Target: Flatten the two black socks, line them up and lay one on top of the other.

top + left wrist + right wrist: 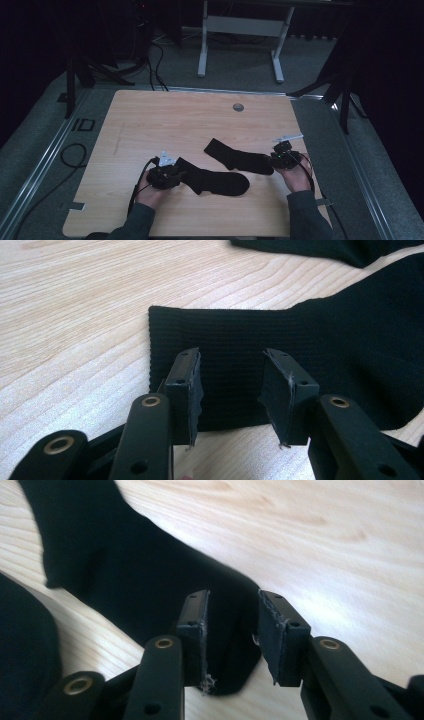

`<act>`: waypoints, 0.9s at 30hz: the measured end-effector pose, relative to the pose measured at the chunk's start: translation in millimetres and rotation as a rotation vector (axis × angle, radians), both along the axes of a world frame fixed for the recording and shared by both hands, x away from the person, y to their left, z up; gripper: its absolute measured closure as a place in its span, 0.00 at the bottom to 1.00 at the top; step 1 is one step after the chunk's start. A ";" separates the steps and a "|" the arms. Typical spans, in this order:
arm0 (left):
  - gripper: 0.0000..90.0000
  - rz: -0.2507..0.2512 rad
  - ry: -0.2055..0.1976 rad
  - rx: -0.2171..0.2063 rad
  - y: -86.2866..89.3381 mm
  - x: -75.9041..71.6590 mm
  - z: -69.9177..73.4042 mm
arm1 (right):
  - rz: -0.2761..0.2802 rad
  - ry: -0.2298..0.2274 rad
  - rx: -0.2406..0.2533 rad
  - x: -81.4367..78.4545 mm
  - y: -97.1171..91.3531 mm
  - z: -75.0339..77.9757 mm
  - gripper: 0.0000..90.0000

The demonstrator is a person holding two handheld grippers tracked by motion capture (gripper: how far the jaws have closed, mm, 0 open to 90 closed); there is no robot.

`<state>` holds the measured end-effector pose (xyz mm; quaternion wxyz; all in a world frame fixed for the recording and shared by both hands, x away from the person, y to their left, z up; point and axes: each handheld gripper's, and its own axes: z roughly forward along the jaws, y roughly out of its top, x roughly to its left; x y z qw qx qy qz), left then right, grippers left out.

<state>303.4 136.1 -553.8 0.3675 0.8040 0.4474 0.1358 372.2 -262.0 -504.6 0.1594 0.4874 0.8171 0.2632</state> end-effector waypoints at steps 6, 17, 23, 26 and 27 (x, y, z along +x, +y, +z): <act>0.67 0.002 0.000 -0.006 1.0 0.5 0.1 | 0.082 0.000 -0.032 13.0 22.4 -3.7 0.68; 0.66 0.000 0.010 -0.010 1.1 1.1 -0.6 | 0.209 -0.029 -0.084 30.3 66.9 -7.4 0.66; 0.66 -0.009 0.010 -0.010 0.7 1.1 -0.3 | 0.263 -0.032 -0.093 38.7 89.4 -8.9 0.67; 0.66 -0.005 0.010 -0.011 1.9 1.3 0.4 | 0.291 -0.032 -0.103 42.5 101.5 -10.1 0.67; 0.66 -0.005 0.010 -0.011 1.9 1.3 0.4 | 0.291 -0.032 -0.103 42.5 101.5 -10.1 0.67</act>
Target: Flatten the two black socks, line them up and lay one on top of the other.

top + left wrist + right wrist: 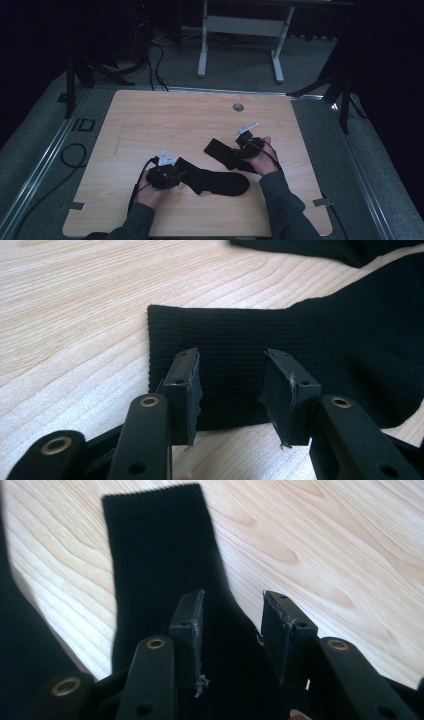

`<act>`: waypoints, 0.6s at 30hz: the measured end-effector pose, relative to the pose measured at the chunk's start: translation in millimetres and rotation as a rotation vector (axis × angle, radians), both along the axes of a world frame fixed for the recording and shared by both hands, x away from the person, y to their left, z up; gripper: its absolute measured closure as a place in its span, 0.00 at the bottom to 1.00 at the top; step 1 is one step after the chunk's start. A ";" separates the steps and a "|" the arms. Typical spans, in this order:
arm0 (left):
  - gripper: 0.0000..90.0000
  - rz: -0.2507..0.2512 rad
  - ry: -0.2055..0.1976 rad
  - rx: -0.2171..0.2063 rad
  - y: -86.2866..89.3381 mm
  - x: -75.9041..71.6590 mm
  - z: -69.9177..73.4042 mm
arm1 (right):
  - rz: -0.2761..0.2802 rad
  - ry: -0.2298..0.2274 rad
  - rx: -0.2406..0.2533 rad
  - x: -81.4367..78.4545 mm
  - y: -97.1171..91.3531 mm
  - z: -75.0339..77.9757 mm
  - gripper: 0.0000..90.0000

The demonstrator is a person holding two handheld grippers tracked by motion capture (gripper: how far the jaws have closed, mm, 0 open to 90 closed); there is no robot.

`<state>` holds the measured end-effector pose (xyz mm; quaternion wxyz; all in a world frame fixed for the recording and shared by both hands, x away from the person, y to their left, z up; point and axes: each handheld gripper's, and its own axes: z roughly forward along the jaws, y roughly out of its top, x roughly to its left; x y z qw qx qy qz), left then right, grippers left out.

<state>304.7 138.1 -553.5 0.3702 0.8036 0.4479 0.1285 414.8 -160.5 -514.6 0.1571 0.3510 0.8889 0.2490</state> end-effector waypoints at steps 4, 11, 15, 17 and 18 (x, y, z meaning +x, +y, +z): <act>0.66 0.001 -0.001 -0.002 0.9 0.1 0.5 | 0.043 0.012 -0.006 5.7 16.3 -4.7 0.66; 0.66 0.003 -0.003 -0.007 2.0 0.2 1.1 | 0.086 0.043 -0.002 12.1 37.1 -16.9 0.59; 0.66 0.007 -0.005 -0.007 3.6 0.1 2.0 | 0.081 0.068 0.011 15.6 43.4 -25.7 0.59; 0.66 0.009 -0.004 -0.010 3.7 0.2 1.9 | 0.069 0.071 0.022 16.3 43.7 -26.3 0.61; 0.66 0.008 -0.004 -0.009 3.7 0.2 1.9 | 0.068 0.072 0.022 15.8 44.0 -26.2 0.62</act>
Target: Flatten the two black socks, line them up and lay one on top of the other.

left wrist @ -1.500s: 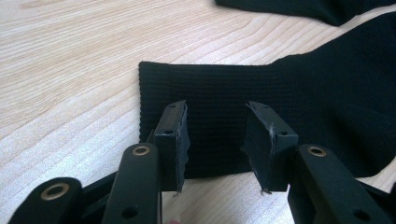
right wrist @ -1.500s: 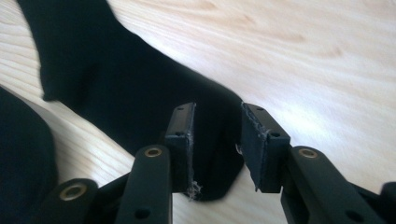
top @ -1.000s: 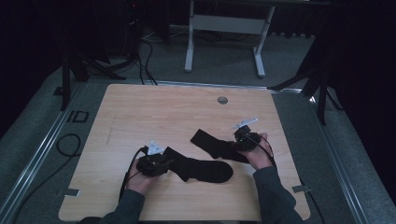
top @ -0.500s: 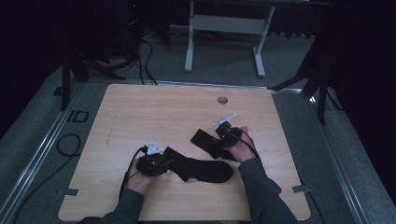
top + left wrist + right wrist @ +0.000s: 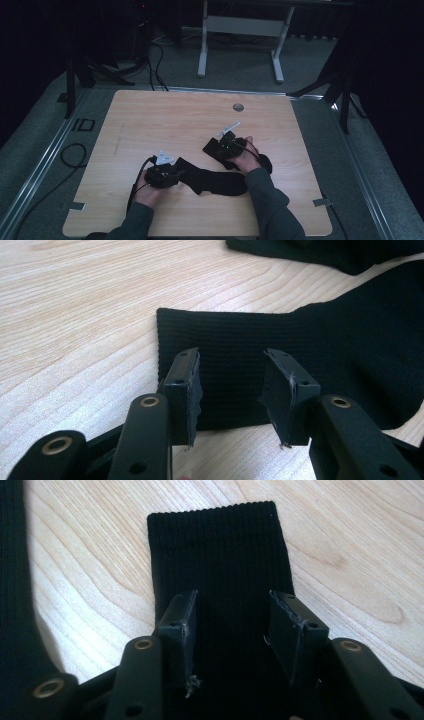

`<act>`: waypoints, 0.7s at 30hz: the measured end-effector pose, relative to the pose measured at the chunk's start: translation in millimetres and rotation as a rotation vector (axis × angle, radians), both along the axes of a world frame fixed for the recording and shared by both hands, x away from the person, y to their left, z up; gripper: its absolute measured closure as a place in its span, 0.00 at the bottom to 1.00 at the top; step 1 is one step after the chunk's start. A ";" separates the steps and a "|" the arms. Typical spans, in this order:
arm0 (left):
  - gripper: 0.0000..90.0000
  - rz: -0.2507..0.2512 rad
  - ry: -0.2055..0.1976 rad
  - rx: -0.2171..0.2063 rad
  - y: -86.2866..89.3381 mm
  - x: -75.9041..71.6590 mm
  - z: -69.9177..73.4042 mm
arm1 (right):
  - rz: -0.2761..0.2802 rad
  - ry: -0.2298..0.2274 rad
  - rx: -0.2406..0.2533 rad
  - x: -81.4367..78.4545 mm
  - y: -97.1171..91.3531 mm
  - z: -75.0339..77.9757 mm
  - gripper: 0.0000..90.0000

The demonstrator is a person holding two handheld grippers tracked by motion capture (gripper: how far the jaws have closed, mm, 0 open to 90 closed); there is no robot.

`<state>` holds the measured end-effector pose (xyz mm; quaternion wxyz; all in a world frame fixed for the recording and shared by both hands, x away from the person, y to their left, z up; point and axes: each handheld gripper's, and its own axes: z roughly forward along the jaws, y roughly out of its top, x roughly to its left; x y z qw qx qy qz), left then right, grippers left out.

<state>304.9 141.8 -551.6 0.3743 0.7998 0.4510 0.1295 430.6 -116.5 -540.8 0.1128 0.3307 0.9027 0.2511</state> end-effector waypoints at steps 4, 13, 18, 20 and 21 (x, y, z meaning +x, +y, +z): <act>0.66 -0.002 -0.003 0.002 -0.9 -0.2 -0.3 | -0.001 -0.006 0.021 -1.6 0.4 -1.1 0.69; 0.66 0.003 -0.002 0.001 0.1 0.2 -0.3 | -0.008 -0.023 0.025 -4.2 7.6 -1.6 0.92; 0.66 0.006 -0.004 0.001 1.1 0.4 0.0 | -0.013 -0.018 0.018 -3.5 11.4 -0.6 0.93; 0.66 0.010 -0.006 0.000 2.6 0.8 0.4 | -0.012 -0.015 0.027 -4.0 14.4 0.2 0.93; 0.66 0.014 -0.004 -0.002 3.0 0.9 0.4 | -0.005 -0.016 0.031 -5.1 16.1 0.7 0.93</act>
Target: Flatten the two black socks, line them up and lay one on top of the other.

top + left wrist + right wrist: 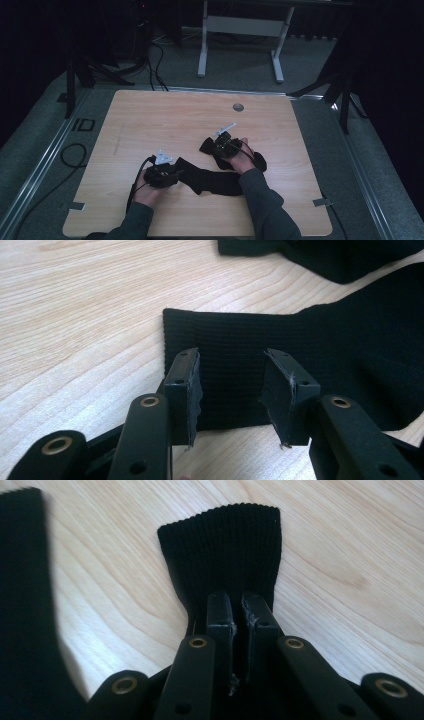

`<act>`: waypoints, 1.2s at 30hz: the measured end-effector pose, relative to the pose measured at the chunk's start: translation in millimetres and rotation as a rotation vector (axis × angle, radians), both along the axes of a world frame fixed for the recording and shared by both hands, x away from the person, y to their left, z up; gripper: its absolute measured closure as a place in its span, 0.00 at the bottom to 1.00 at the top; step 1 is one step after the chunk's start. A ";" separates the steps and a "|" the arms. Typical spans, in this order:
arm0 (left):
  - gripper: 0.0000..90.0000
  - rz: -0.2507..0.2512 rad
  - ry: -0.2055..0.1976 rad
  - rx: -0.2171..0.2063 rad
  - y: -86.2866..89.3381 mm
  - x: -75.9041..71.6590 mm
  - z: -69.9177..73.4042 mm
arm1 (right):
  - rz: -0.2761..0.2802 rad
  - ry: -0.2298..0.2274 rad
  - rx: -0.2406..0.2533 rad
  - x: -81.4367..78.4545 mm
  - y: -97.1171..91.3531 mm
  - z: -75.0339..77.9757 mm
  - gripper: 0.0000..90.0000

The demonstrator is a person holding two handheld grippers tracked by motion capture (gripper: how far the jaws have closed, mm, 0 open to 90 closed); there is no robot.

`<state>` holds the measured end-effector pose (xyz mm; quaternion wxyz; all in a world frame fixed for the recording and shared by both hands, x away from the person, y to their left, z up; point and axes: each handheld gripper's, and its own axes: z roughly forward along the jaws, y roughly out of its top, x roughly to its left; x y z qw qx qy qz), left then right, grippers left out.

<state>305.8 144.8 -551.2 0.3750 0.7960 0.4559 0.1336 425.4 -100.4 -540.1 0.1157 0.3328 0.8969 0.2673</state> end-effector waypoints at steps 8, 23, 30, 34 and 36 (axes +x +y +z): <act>0.66 0.006 -0.001 0.004 1.0 0.3 -0.1 | 0.036 -0.023 0.052 -7.2 9.5 15.9 0.93; 0.66 0.019 0.000 0.009 0.7 0.5 -0.9 | 0.068 -0.089 0.152 -35.7 23.5 76.1 0.93; 0.66 0.026 -0.004 0.010 2.7 0.7 0.0 | 0.073 -0.122 0.167 -50.1 30.3 98.5 0.93; 0.66 0.041 -0.010 0.009 7.3 0.8 2.1 | 0.043 -0.089 0.140 -60.9 36.1 100.2 0.93; 0.66 0.061 -0.015 0.001 11.2 0.9 3.9 | 0.039 -0.058 0.126 -67.2 39.9 93.9 0.93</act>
